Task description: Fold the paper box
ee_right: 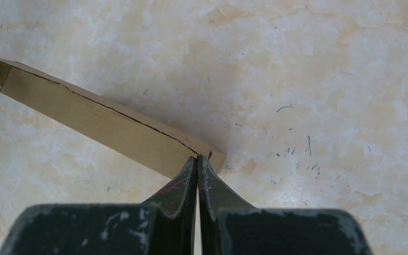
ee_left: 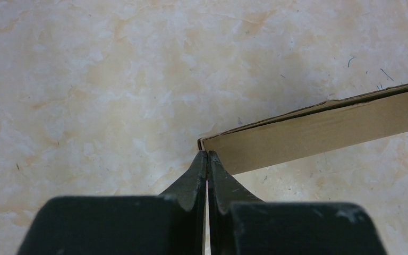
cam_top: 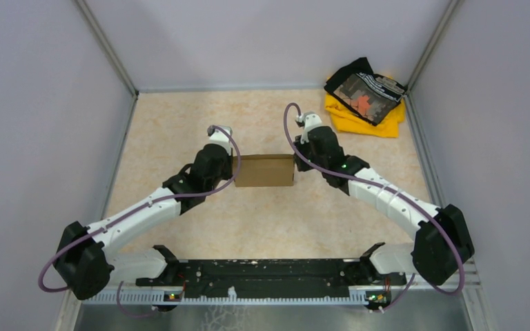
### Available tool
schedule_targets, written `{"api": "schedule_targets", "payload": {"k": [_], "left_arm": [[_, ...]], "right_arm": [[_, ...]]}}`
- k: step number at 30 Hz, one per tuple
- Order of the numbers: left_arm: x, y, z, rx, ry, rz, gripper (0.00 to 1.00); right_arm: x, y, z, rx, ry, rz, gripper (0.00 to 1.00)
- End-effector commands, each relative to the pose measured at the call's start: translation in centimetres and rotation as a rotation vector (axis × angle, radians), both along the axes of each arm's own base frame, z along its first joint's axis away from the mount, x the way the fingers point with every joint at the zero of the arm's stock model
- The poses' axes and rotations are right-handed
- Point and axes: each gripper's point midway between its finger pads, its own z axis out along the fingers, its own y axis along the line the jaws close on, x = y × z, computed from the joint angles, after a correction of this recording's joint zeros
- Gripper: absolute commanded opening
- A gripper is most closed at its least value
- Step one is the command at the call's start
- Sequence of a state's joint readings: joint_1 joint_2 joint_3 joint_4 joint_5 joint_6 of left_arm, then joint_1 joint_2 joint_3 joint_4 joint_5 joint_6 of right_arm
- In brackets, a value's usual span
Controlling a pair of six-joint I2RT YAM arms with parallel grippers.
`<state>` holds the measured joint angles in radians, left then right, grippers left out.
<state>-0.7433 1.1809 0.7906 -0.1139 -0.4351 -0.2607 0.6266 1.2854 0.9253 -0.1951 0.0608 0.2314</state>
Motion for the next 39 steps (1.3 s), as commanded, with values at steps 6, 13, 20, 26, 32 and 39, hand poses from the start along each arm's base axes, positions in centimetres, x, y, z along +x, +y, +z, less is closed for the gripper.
{"api": "schedule_targets", "payload": {"k": [6, 13, 20, 26, 32, 39], "left_arm": [[0.09, -0.91, 0.61, -0.031, 0.006, -0.024, 0.04], [0.04, -0.94, 0.48, -0.028, 0.010, -0.027, 0.04], [0.00, -0.84, 0.54, -0.028, 0.009, -0.027, 0.04], [-0.03, -0.79, 0.64, -0.026, 0.007, -0.028, 0.04], [-0.08, -0.83, 0.70, -0.025, 0.008, -0.031, 0.04], [-0.14, -0.89, 0.71, -0.025, 0.010, -0.037, 0.04]], "right_arm": [[-0.47, 1.93, 0.90, 0.037, 0.032, 0.033, 0.00], [-0.32, 2.30, 0.67, 0.039, 0.064, 0.029, 0.00], [-0.30, 2.64, 0.28, 0.047, 0.093, 0.022, 0.00], [-0.36, 2.67, 0.59, 0.045, 0.102, 0.022, 0.00], [-0.45, 2.64, 0.44, 0.031, 0.118, 0.026, 0.00], [-0.67, 2.53, 0.45, 0.020, 0.131, 0.030, 0.00]]}}
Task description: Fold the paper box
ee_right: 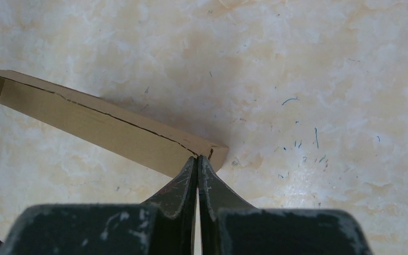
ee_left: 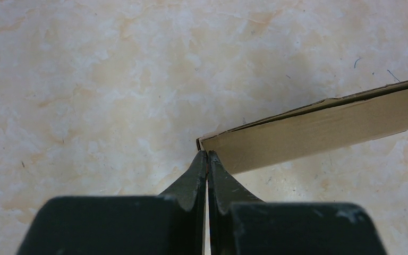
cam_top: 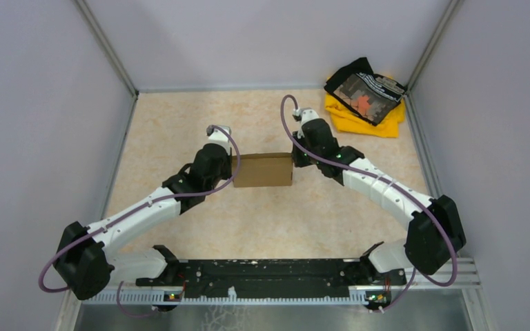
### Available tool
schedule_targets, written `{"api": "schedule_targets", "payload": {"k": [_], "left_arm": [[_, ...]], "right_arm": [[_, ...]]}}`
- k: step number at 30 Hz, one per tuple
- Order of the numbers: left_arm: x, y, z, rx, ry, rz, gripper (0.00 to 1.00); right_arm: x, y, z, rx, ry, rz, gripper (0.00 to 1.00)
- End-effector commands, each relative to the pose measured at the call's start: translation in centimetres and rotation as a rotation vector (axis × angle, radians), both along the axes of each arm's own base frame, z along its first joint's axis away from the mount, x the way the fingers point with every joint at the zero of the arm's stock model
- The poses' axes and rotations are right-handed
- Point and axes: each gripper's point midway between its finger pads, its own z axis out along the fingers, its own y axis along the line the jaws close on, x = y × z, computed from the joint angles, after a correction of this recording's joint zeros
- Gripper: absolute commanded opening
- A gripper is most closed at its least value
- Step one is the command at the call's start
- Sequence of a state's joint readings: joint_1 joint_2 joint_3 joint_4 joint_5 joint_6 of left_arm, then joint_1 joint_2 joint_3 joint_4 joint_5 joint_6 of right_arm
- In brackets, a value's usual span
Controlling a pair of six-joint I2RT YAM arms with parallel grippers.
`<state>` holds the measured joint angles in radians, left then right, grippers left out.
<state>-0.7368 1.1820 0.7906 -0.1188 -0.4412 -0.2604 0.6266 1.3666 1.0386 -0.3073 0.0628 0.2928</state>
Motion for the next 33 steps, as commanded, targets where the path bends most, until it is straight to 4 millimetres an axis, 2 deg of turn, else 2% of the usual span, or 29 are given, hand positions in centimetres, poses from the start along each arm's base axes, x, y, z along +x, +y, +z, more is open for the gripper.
{"api": "schedule_targets", "payload": {"k": [1, 12, 33], "left_arm": [[-0.26, -1.22, 0.89, -0.033, 0.007, -0.049, 0.04], [-0.42, -1.25, 1.21, -0.035, 0.008, -0.056, 0.04], [-0.64, -1.28, 1.13, -0.038, 0.014, -0.064, 0.04]], "right_arm": [[-1.25, 1.86, 0.68, 0.028, 0.040, 0.066, 0.00], [-1.57, 1.59, 1.02, 0.015, 0.047, 0.073, 0.00], [-1.69, 2.25, 0.99, 0.058, 0.082, 0.059, 0.00]]}}
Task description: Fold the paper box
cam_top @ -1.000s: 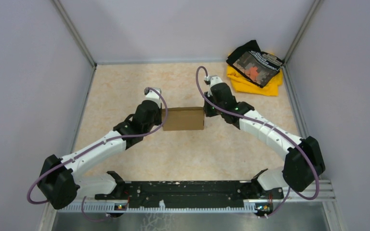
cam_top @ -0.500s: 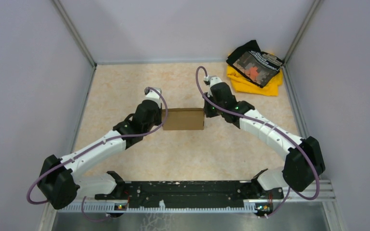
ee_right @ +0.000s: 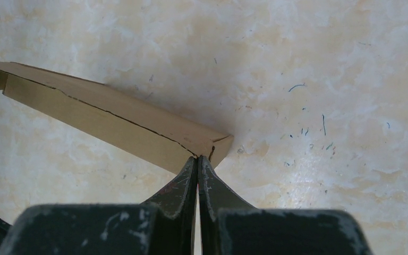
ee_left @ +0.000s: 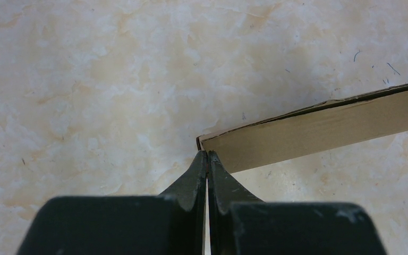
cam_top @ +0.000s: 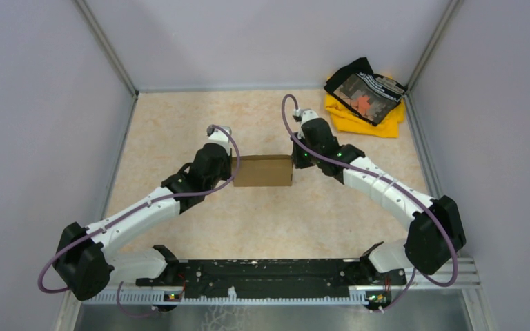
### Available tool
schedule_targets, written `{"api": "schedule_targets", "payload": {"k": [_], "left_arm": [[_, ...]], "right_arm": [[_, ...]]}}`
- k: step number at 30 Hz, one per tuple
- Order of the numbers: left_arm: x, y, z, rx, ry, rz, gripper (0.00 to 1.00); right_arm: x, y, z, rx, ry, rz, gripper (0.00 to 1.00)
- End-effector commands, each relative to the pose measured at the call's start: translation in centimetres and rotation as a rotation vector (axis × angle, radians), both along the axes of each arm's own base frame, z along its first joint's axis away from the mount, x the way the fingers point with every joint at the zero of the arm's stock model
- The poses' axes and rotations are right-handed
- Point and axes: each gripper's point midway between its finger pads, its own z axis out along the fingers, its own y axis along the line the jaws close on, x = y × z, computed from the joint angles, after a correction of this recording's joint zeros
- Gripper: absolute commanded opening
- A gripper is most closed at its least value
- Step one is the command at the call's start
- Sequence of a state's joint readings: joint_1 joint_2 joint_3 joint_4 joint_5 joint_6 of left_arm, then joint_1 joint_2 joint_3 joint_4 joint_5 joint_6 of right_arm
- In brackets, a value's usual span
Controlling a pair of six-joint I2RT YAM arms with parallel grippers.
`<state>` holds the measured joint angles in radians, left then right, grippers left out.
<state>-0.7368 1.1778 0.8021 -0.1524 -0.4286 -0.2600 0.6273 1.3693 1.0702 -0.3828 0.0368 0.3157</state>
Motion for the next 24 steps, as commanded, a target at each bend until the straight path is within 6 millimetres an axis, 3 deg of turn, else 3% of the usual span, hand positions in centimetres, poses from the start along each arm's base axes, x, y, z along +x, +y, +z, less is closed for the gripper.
{"api": "schedule_targets", "payload": {"k": [1, 12, 20, 24], "left_arm": [[-0.3, -1.3, 1.2, -0.047, -0.004, -0.053, 0.04], [-0.3, -1.4, 1.1, -0.045, 0.000, -0.058, 0.04], [-0.3, -1.4, 1.1, -0.042, -0.001, -0.057, 0.04], [-0.3, -1.4, 1.1, -0.043, -0.002, -0.057, 0.04]], "right_arm": [[-0.7, 2.2, 1.2, 0.060, 0.024, 0.047, 0.00], [-0.4, 2.1, 1.0, 0.066, 0.030, 0.032, 0.00], [-0.2, 1.1, 0.0, 0.012, 0.029, 0.006, 0.11], [-0.1, 0.9, 0.4, 0.007, 0.008, 0.003, 0.09]]}}
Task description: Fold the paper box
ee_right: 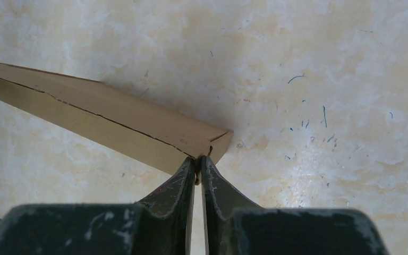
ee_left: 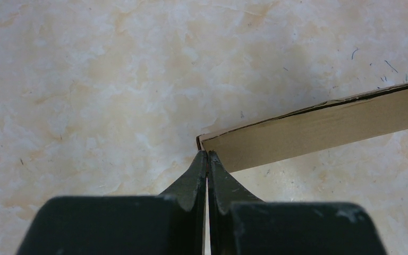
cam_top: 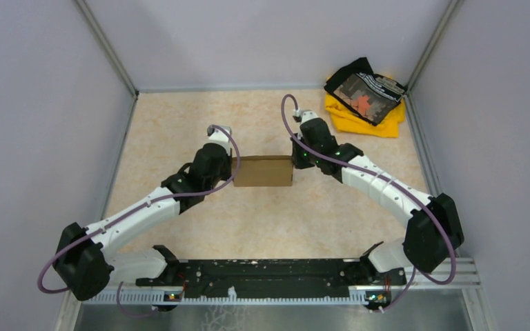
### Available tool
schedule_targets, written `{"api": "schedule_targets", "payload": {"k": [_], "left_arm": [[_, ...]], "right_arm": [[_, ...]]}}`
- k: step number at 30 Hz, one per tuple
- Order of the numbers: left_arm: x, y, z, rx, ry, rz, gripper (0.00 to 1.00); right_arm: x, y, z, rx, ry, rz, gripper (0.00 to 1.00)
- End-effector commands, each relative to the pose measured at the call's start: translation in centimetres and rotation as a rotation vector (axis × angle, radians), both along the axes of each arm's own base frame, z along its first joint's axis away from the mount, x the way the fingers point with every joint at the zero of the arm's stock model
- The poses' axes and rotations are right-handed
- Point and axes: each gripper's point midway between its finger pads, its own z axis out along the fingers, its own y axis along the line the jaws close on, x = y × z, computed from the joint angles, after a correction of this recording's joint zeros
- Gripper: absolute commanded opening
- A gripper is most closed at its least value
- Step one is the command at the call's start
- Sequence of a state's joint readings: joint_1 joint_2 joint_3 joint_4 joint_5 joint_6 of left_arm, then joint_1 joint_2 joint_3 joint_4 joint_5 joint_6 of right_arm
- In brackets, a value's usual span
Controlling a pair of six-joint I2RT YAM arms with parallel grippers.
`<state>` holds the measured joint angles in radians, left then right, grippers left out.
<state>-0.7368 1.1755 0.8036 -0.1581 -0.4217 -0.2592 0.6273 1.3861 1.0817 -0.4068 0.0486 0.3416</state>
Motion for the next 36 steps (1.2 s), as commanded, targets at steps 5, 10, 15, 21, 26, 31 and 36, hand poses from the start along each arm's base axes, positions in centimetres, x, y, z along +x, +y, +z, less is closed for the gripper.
{"api": "schedule_targets", "payload": {"k": [5, 10, 15, 21, 26, 31, 36], "left_arm": [[-0.1, -1.3, 1.1, -0.039, -0.004, -0.051, 0.04], [-0.1, -1.4, 1.0, -0.038, -0.003, -0.053, 0.04], [-0.1, -1.5, 1.0, -0.039, -0.001, -0.060, 0.04], [-0.1, -1.9, 0.6, -0.032, 0.019, -0.075, 0.04], [-0.2, -2.1, 0.4, -0.036, 0.026, -0.088, 0.04], [-0.3, -2.5, 0.2, -0.043, 0.037, -0.101, 0.04], [-0.4, -2.8, 0.0, -0.051, 0.045, -0.115, 0.04]], "right_arm": [[0.1, 1.0, 0.7, 0.003, -0.022, 0.029, 0.00], [0.2, 1.1, 1.0, 0.005, -0.030, 0.028, 0.00], [0.3, 1.4, 1.3, 0.017, -0.018, 0.034, 0.00], [0.3, 2.0, 1.8, 0.031, 0.004, 0.037, 0.00], [0.4, 2.2, 1.7, 0.032, 0.025, 0.030, 0.00], [0.5, 2.3, 1.6, 0.033, 0.045, 0.017, 0.00], [0.5, 2.4, 1.7, 0.037, 0.058, 0.010, 0.00]]}}
